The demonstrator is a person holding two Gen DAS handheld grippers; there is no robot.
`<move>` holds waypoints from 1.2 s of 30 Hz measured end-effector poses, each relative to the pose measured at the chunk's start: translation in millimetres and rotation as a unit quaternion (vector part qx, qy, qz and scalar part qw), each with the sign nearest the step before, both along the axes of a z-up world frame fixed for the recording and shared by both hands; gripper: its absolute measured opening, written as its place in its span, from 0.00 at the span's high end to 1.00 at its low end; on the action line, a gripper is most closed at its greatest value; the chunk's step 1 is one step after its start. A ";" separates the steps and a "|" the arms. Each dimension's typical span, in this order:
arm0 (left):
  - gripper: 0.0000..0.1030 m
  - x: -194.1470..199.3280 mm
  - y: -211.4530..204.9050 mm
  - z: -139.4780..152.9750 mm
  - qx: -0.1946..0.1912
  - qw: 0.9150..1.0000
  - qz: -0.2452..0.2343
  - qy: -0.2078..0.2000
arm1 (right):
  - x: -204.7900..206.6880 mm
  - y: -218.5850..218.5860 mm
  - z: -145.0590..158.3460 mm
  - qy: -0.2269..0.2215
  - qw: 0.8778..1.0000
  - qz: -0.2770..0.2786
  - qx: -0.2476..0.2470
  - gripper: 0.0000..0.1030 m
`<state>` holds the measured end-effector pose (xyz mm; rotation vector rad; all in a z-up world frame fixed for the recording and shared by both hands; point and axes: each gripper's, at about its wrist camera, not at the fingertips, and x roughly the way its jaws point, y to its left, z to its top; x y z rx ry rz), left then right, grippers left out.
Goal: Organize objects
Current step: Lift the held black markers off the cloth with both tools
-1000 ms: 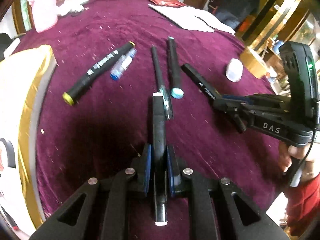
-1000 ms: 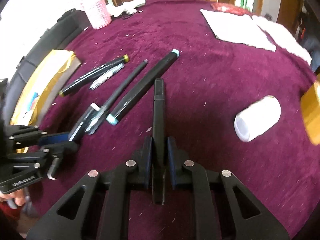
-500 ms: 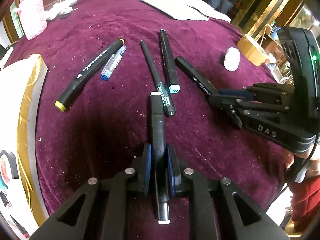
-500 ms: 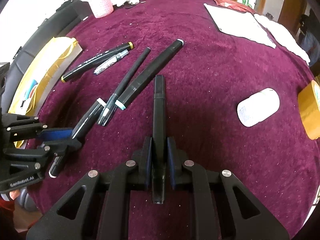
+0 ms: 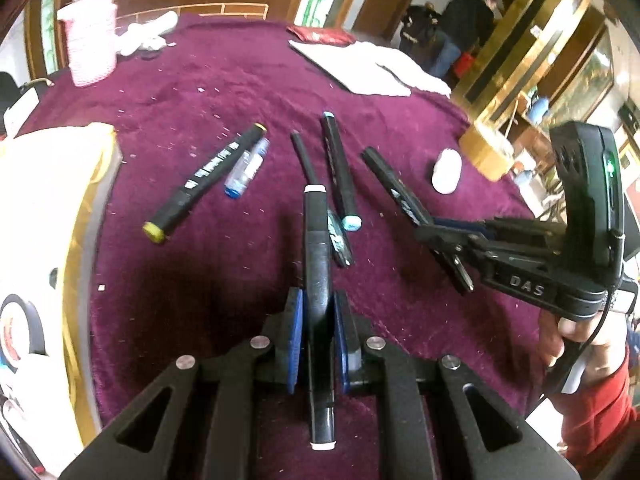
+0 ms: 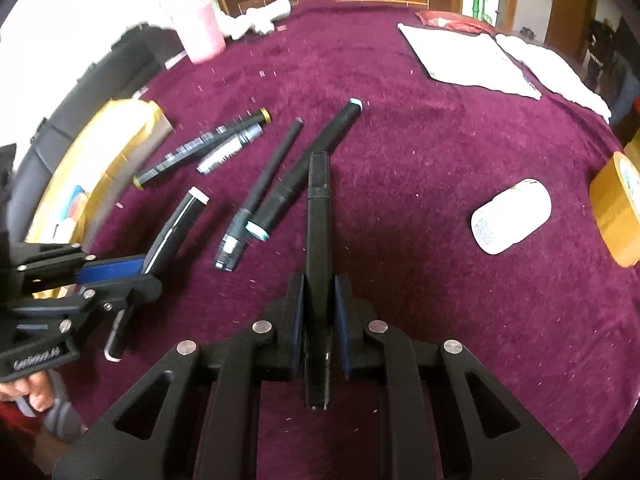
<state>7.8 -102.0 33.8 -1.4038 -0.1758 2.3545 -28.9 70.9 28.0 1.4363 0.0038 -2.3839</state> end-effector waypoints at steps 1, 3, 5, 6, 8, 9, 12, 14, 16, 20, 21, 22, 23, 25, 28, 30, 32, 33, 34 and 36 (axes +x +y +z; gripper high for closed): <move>0.87 0.2 -2.2 1.6 0.003 1.000 0.003 0.002 | 1.8 1.5 4.2 0.002 1.000 -0.002 -0.012 0.86; 0.87 1.4 -8.5 4.2 0.008 1.000 0.010 0.005 | 4.0 1.3 8.7 0.006 1.000 -0.002 -0.023 0.86; 0.87 3.1 -13.7 7.2 0.012 1.000 0.016 0.009 | 4.7 0.4 13.4 0.013 1.000 -0.004 -0.028 0.86; 0.87 3.9 -15.9 8.8 0.013 1.000 0.018 0.011 | 4.5 -0.3 14.6 0.015 0.999 -0.004 -0.030 0.86; 0.87 5.3 -19.8 11.6 0.015 1.000 0.023 0.016 | 4.9 -2.1 16.8 0.016 0.999 -0.004 -0.035 0.86; 0.87 5.8 -21.5 12.5 0.016 0.999 0.024 0.017 | 5.3 -3.0 17.7 0.016 0.999 -0.002 -0.035 0.86; 0.87 8.1 -26.4 14.3 0.018 0.999 0.028 0.021 | 6.4 -6.8 21.0 0.020 0.999 0.002 -0.037 0.86; 0.87 10.5 -29.0 14.3 0.017 0.999 0.031 0.021 | 7.8 -8.4 22.5 0.022 0.999 0.004 -0.040 0.86; 0.87 12.3 -30.5 13.7 0.017 0.999 0.034 0.020 | 9.3 -10.1 22.8 0.021 0.999 0.007 -0.046 0.86; 0.87 15.3 -31.5 14.0 0.014 0.999 0.039 0.021 | 13.0 -13.8 22.9 0.023 0.999 0.012 -0.044 0.86; 0.87 15.7 -31.8 14.4 0.014 0.999 0.040 0.021 | 13.3 -15.4 22.8 0.022 0.999 0.013 -0.044 0.86; 0.87 15.9 -32.1 14.8 0.013 0.999 0.040 0.022 | 13.8 -16.5 22.8 0.023 0.999 0.014 -0.042 0.86; 0.87 15.7 -32.2 15.1 0.012 0.999 0.041 0.022 | 14.6 -18.1 22.7 0.024 0.999 0.015 -0.040 0.86; 0.87 14.6 -32.3 15.8 0.010 0.999 0.043 0.023 | 15.8 -20.6 22.0 0.024 0.999 0.018 -0.038 0.86; 0.87 14.0 -34.4 17.5 0.007 0.999 0.047 0.024 | 16.3 -22.3 21.1 0.023 0.999 0.020 -0.037 0.86; 0.87 13.9 -35.8 18.9 0.005 0.998 0.050 0.025 | 16.9 -23.9 20.9 0.022 0.999 0.023 -0.035 0.86; 0.87 13.6 -39.0 20.9 0.003 0.998 0.054 0.028 | 17.6 -25.5 21.3 0.025 0.999 0.025 -0.032 0.86; 0.87 13.5 -41.0 22.2 0.001 0.998 0.056 0.030 | 17.6 -26.5 21.6 0.026 0.999 0.026 -0.031 0.86; 0.87 13.5 -42.9 23.2 0.000 0.998 0.058 0.031 | 17.9 -27.1 21.8 0.026 0.999 0.027 -0.030 0.86; 0.87 13.2 -47.5 26.2 -0.001 0.997 0.062 0.034 | 17.6 -28.6 22.5 0.027 0.999 0.029 -0.028 0.86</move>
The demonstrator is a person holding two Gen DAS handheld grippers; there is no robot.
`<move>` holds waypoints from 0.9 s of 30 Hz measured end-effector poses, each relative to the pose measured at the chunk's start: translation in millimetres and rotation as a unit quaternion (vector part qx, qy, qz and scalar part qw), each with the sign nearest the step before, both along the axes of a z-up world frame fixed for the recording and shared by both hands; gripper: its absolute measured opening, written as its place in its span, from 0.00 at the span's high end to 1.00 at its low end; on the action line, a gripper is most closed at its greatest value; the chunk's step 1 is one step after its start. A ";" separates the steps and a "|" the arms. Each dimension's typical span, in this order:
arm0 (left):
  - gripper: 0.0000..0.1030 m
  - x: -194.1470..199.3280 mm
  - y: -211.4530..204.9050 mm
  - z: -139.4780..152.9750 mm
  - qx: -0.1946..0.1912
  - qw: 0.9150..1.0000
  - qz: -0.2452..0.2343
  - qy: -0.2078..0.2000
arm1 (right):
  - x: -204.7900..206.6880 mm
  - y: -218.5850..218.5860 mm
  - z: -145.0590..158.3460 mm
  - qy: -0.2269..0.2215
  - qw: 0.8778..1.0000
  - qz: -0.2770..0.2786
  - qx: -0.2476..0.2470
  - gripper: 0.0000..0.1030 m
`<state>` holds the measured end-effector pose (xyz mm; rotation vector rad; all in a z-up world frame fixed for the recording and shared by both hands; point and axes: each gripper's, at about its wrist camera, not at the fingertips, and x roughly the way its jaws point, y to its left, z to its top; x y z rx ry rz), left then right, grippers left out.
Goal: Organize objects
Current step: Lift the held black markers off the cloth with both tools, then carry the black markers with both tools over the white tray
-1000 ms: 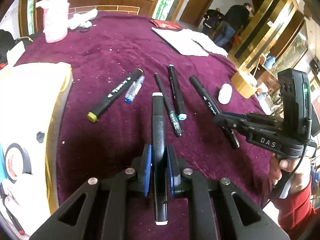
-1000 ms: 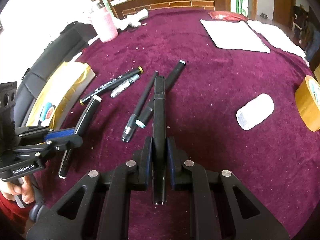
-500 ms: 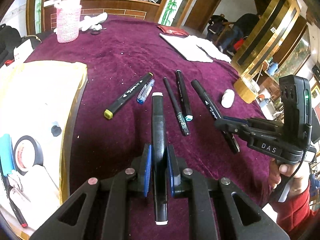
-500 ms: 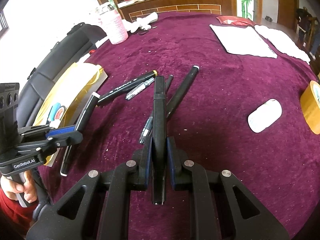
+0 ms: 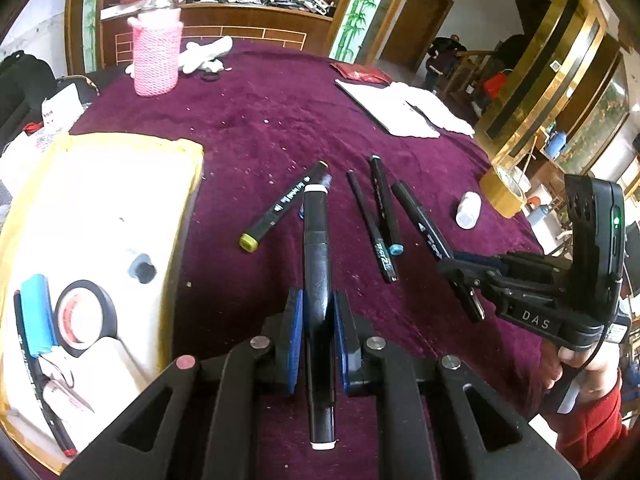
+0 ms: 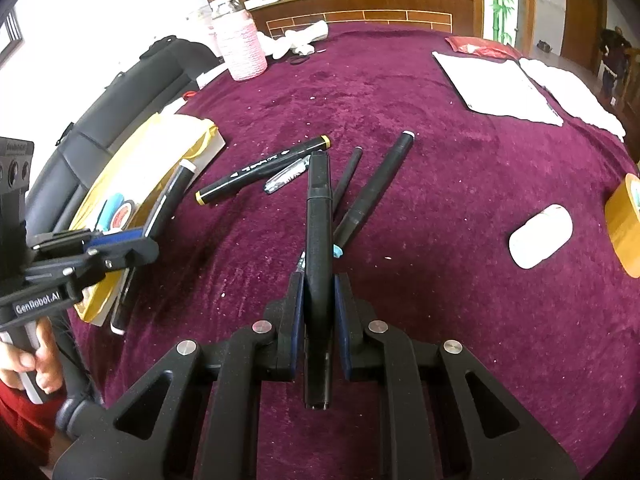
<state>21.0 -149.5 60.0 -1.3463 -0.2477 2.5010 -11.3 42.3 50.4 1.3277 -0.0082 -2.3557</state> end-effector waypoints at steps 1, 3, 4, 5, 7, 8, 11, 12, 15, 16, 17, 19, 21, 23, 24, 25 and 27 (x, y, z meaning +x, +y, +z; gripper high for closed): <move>0.87 -0.1 -2.8 1.8 -0.001 1.000 0.002 0.002 | -0.1 -1.1 0.3 0.001 1.000 0.001 0.002 0.86; 0.87 -0.7 -7.6 4.4 -0.003 1.000 0.007 0.004 | -0.1 -3.2 0.8 0.001 1.000 0.003 0.001 0.86; 0.87 -0.6 -10.5 5.7 -0.003 1.000 0.009 0.004 | -0.1 -4.3 1.2 0.001 1.000 0.004 0.001 0.86; 0.87 -0.7 -14.9 7.0 -0.003 1.000 0.013 0.004 | -0.2 -5.9 1.8 0.002 1.000 0.006 0.001 0.86; 0.87 -0.9 -24.7 8.8 0.002 1.000 0.022 0.002 | -0.7 -9.8 3.6 0.002 1.000 0.010 -0.003 0.86; 0.87 -0.8 -31.3 9.6 0.003 1.000 0.029 0.002 | -1.3 -11.7 4.8 0.002 1.000 0.012 -0.005 0.86; 0.87 -0.8 -51.7 11.8 0.001 0.999 0.050 0.001 | -4.1 -22.2 10.6 -0.001 0.999 0.025 -0.020 0.86; 0.87 -0.8 -58.8 12.4 0.003 0.998 0.056 0.001 | -4.5 -26.8 13.0 0.000 0.999 0.030 -0.023 0.86; 0.87 -1.4 -80.8 12.5 0.000 0.997 0.081 -0.004 | -6.1 -48.1 20.9 0.003 0.998 0.056 -0.031 0.86; 0.87 -1.9 -87.3 12.0 0.000 0.996 0.088 -0.006 | -6.1 -53.9 22.0 0.003 0.998 0.062 -0.031 0.86; 0.87 -3.0 -95.4 10.8 -0.001 0.995 0.096 -0.009 | -7.0 -63.5 24.0 0.004 0.997 0.072 -0.032 0.86; 0.87 -3.1 -107.0 10.5 -0.005 0.994 0.108 -0.010 | -8.7 -79.6 26.1 0.003 0.996 0.087 -0.033 0.86; 0.87 -1.4 -120.6 11.4 -0.003 0.992 0.122 -0.011 | -10.3 -91.4 27.2 0.002 0.995 0.098 -0.034 0.86; 0.87 0.0 -130.1 12.9 -0.003 0.991 0.132 -0.010 | -11.1 -104.8 28.6 0.001 0.993 0.110 -0.034 0.86; 0.87 0.6 -135.4 13.5 -0.003 0.990 0.137 -0.009 | -11.1 -109.9 29.5 0.001 0.993 0.116 -0.034 0.86; 0.87 1.1 -140.8 13.9 -0.003 0.990 0.141 -0.010 | -11.2 -117.2 30.5 0.001 0.992 0.123 -0.034 0.86; 0.87 1.1 -148.8 14.2 -0.003 0.989 0.148 -0.011 | -10.3 -126.4 32.1 0.002 0.991 0.133 -0.034 0.86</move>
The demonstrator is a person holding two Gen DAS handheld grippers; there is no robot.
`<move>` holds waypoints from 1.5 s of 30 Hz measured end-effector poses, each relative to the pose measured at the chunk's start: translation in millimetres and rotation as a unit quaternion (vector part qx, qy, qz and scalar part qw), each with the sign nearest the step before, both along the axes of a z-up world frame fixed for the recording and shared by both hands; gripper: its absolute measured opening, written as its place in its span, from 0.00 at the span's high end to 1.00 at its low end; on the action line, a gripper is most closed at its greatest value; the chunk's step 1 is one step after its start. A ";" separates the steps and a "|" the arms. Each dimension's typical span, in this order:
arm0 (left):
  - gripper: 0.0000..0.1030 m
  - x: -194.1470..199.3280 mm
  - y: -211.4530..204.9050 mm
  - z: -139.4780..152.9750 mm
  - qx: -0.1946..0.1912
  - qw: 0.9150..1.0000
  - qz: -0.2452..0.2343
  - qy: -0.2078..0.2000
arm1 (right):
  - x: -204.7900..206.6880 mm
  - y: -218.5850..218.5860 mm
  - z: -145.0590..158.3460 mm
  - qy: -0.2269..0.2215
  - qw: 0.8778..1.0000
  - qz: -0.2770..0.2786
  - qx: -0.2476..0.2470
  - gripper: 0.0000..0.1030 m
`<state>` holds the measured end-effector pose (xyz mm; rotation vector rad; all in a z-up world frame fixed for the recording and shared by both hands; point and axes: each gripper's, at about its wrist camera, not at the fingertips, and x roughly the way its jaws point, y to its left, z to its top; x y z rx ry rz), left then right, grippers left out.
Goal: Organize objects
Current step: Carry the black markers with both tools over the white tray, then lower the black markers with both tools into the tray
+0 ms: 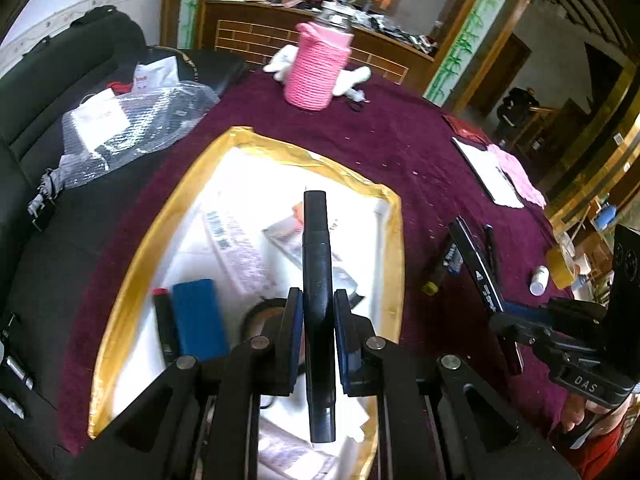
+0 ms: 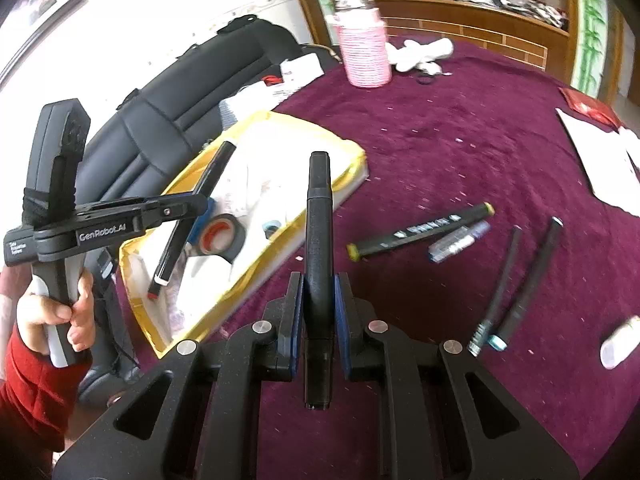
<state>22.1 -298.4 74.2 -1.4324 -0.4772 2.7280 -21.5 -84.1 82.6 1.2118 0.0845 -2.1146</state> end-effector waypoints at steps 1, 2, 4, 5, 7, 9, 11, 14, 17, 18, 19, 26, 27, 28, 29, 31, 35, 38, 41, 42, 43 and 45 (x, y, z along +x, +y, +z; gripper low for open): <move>0.87 0.3 -3.6 0.0 0.000 1.000 0.003 0.000 | 0.2 -5.1 0.8 0.000 1.000 0.005 0.000 0.86; 0.87 0.5 -7.1 0.0 -0.001 1.000 0.007 -0.001 | -0.1 -9.3 1.5 0.000 1.000 0.009 0.000 0.86; 0.87 1.0 -13.6 -0.6 -0.004 1.000 0.013 -0.002 | -0.7 -17.3 2.0 -0.002 1.000 0.016 -0.001 0.86; 0.87 1.4 -15.8 -1.1 -0.005 1.000 0.015 -0.003 | -1.1 -22.4 2.0 -0.003 1.000 0.020 -0.003 0.86; 0.87 3.9 -23.6 -3.6 -0.007 1.000 0.022 -0.007 | -0.7 -30.6 1.9 -0.005 1.000 0.027 -0.005 0.86; 0.87 6.8 -29.9 -6.3 -0.008 1.000 0.027 -0.010 | 0.5 -40.8 1.3 -0.008 0.999 0.037 -0.007 0.86; 0.87 8.3 -35.8 -9.9 -0.009 0.999 0.032 -0.016 | 0.9 -52.2 -0.2 -0.012 0.999 0.047 -0.008 0.86; 0.87 3.4 -37.4 -13.8 -0.009 0.999 0.028 -0.022 | -1.0 -67.9 -5.0 -0.022 0.998 0.059 -0.009 0.86; 0.87 -8.1 -36.2 -18.9 -0.008 0.999 0.022 -0.031 | -9.1 -83.9 -13.4 -0.043 0.997 0.065 -0.012 0.85; 0.87 -13.2 -36.8 -20.7 -0.007 0.999 0.020 -0.034 | -12.7 -88.4 -16.7 -0.053 0.996 0.064 -0.013 0.85; 0.87 -17.2 -37.3 -22.2 -0.007 0.999 0.021 -0.037 | -18.5 -94.5 -22.0 -0.067 0.996 0.062 -0.015 0.85; 0.87 -34.8 -48.1 -37.0 -0.003 0.997 0.034 -0.062 | -43.0 -120.7 -49.1 -0.122 0.991 0.050 -0.006 0.85; 0.87 -37.2 -48.8 -39.9 0.000 0.997 0.033 -0.066 | -45.3 -124.1 -52.0 -0.123 0.991 0.049 0.001 0.85; 0.86 -39.8 -48.6 -42.6 0.000 0.997 0.033 -0.069 | -46.4 -126.1 -54.2 -0.123 0.991 0.048 0.006 0.85; 0.86 -42.9 -49.6 -44.5 -0.001 0.997 0.032 -0.072 | -47.3 -129.0 -57.4 -0.124 0.991 0.047 0.012 0.85; 0.86 -46.4 -50.5 -47.7 0.001 0.997 0.031 -0.074 | -49.9 -131.9 -60.4 -0.117 0.992 0.047 0.024 0.85; 0.86 -51.3 -47.3 -46.7 -0.013 0.997 0.030 -0.073 | -55.0 -135.5 -59.8 -0.091 0.994 0.039 0.056 0.85; 0.86 -51.5 -45.2 -46.9 -0.019 0.997 0.028 -0.073 | -62.8 -134.7 -57.4 -0.057 0.994 0.019 0.086 0.85; 0.86 -51.6 -43.0 -46.9 -0.017 0.997 0.025 -0.071 | -67.2 -135.0 -57.0 -0.056 0.995 0.018 0.085 0.85; 0.86 -51.8 -42.7 -46.7 -0.013 0.997 0.023 -0.069 | -67.6 -135.8 -56.5 -0.052 0.995 0.019 0.087 0.85; 0.86 -52.1 -42.2 -46.2 -0.009 0.997 0.022 -0.067 | -66.4 -135.8 -55.9 -0.049 0.995 0.021 0.087 0.85; 0.86 -53.9 -39.7 -45.6 -0.009 0.998 0.020 -0.067 | -65.6 -135.0 -55.3 -0.049 0.995 0.022 0.083 0.85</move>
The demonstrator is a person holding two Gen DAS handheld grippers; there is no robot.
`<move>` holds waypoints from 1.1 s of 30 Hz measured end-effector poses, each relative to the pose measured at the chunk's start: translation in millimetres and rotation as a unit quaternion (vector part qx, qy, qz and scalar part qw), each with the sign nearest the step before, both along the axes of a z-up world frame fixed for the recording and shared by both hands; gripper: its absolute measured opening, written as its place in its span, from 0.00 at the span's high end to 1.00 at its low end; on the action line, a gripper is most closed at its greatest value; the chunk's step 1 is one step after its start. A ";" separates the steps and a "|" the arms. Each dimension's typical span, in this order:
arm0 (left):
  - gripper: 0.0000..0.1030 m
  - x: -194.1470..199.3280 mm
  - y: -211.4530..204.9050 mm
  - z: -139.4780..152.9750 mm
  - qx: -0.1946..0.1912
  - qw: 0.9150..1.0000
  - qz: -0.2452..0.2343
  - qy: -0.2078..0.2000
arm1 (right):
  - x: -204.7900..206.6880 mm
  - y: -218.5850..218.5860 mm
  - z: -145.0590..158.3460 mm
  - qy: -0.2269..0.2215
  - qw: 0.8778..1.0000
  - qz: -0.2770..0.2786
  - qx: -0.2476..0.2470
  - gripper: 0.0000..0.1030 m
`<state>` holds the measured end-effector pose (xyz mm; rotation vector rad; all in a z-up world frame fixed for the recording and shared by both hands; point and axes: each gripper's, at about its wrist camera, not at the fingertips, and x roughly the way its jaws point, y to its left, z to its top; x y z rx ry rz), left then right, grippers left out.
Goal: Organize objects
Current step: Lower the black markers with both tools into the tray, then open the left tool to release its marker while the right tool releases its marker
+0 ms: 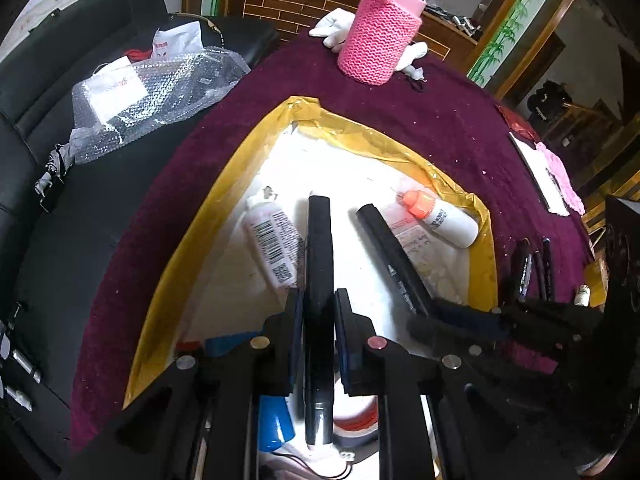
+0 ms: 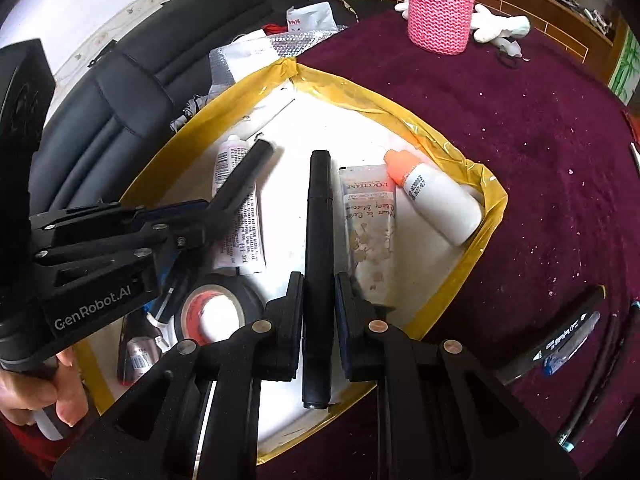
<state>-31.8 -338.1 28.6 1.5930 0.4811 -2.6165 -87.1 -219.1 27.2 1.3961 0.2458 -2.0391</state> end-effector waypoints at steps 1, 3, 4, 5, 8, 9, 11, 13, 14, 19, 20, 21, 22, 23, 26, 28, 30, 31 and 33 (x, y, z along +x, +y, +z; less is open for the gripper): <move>0.86 -1.2 1.5 -0.1 -0.002 1.000 -0.001 0.000 | 1.2 0.5 0.4 0.001 1.000 0.001 -0.001 0.85; 0.86 -3.3 4.8 -0.8 -0.003 1.000 -0.003 -0.002 | 4.4 2.1 3.6 0.004 1.000 0.002 -0.007 0.85; 0.86 -3.5 5.8 -0.9 -0.003 1.000 -0.003 -0.002 | 8.2 3.4 7.1 0.008 1.000 0.003 -0.010 0.85; 0.86 -3.7 7.6 -0.8 -0.003 1.000 -0.004 -0.002 | 12.4 3.0 8.2 0.013 1.000 0.004 -0.012 0.85; 0.86 -2.5 11.2 0.2 -0.002 1.000 -0.003 0.000 | 21.4 10.4 18.4 0.026 0.999 0.008 -0.023 0.83; 0.86 -1.8 11.6 0.9 -0.001 1.000 -0.003 0.002 | 24.7 13.9 21.2 0.030 0.999 0.008 -0.026 0.83; 0.86 -0.1 13.7 2.4 -0.001 1.000 -0.001 0.005 | 29.2 18.9 25.6 0.037 0.999 0.008 -0.029 0.81; 0.86 1.6 15.1 3.6 0.001 1.000 0.000 0.006 | 32.4 24.2 29.5 0.042 0.999 0.006 -0.033 0.80; 0.86 2.7 16.3 4.4 0.002 1.000 -0.001 0.007 | 33.8 27.5 31.3 0.045 0.998 0.004 -0.034 0.79; 0.85 7.9 21.6 8.8 0.006 1.000 0.001 0.009 | 40.0 40.6 35.4 0.061 0.998 -0.002 -0.029 0.75; 0.85 9.0 21.7 10.1 0.006 1.000 0.002 0.010 | 41.6 43.0 35.8 0.065 0.998 -0.003 -0.026 0.74; 0.84 9.9 22.7 11.4 0.008 1.000 0.002 0.012 | 43.2 45.7 36.3 0.067 0.997 -0.004 -0.026 0.73; 0.79 11.2 23.7 13.0 0.010 1.000 0.002 0.014 | 45.0 48.5 37.0 0.068 0.997 -0.005 -0.027 0.73; 0.75 12.3 24.8 14.5 0.012 1.000 0.001 0.016 | 46.6 50.8 37.8 0.070 0.997 -0.006 -0.025 0.73; 0.46 16.3 26.7 19.0 0.010 1.000 0.003 0.025 | 48.9 57.5 40.0 0.077 0.997 -0.008 -0.027 0.69; 0.41 19.6 28.2 22.8 0.009 0.999 0.006 0.033 | 49.9 61.2 41.9 0.078 0.996 -0.011 -0.031 0.58; 0.41 21.8 31.0 25.2 0.010 0.999 0.006 0.033 | 51.4 63.4 43.2 0.080 0.996 -0.013 -0.036 0.57; 0.41 22.5 32.4 26.2 0.009 0.999 0.006 0.033 | 52.0 64.3 43.6 0.079 0.996 -0.013 -0.037 0.57; 0.41 23.1 35.8 27.8 0.008 0.999 0.004 0.033 | 53.4 66.2 43.6 0.079 0.996 -0.014 -0.039 0.57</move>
